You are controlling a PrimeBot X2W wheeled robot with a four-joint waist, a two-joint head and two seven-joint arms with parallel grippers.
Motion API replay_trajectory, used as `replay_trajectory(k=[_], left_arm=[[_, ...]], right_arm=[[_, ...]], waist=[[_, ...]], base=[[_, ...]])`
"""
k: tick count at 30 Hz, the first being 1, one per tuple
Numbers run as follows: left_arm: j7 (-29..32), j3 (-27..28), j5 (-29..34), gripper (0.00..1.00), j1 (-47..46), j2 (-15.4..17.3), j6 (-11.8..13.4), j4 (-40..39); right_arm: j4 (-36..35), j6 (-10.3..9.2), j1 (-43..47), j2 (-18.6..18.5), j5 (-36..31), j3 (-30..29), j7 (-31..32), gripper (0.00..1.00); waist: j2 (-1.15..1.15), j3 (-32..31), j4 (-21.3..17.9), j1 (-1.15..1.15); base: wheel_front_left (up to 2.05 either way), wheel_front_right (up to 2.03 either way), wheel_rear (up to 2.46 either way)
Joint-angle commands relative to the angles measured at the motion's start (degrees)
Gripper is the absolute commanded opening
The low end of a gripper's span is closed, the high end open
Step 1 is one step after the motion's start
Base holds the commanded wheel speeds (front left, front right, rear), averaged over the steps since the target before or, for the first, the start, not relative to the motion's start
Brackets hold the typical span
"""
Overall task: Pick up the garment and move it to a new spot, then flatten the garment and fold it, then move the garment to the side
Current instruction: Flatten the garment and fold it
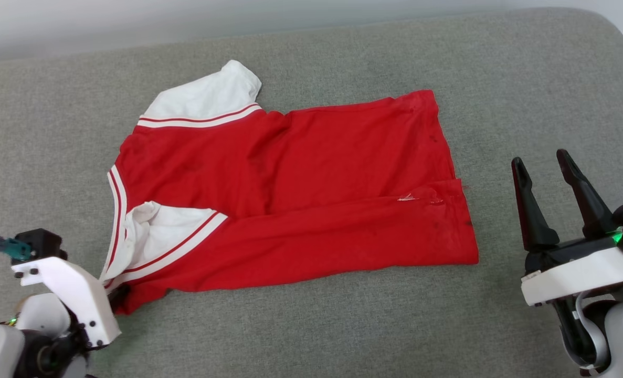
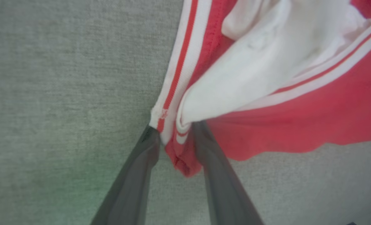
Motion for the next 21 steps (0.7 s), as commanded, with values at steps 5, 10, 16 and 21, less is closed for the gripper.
replay_trajectory(k=[5, 10, 16, 21], left_arm=[[-3.26, -1.87, 1.61, 0.0, 0.02, -2.3, -1.21, 1.47], [-7.61, -1.14, 4.15, 0.0, -1.43, -1.49, -1.22, -1.17], [-10.44, -2.18, 7.27, 0.0, -2.66, -1.93, -0.49, -6.23], [-10.73, -3.76, 9.21, 0.0, -4.33, -2.61, 0.13, -9.64]], right_arm=[[0.71, -0.04, 1.85, -0.7, 2.01, -1.85, 5.28, 1.0], [3.94, -0.03, 1.98, -3.06, 6.2, -3.09, 18.93, 1.0], [8.18, -0.03, -0.53, -6.64, 10.9, -1.46, 37.65, 1.0], [11.41, -0.03, -4.17, -6.84, 12.67, 1.28, 43.51, 1.0]], waist=[[0.0, -1.89, 1.1, 0.0], [0.0, -3.38, 2.59, 0.0], [0.0, -3.06, 4.81, 0.0], [0.0, -1.08, 6.43, 0.0]], base=[[0.0, 0.0, 0.0], [0.0, 0.0, 0.0], [0.0, 0.0, 0.0], [0.0, 0.0, 0.0]])
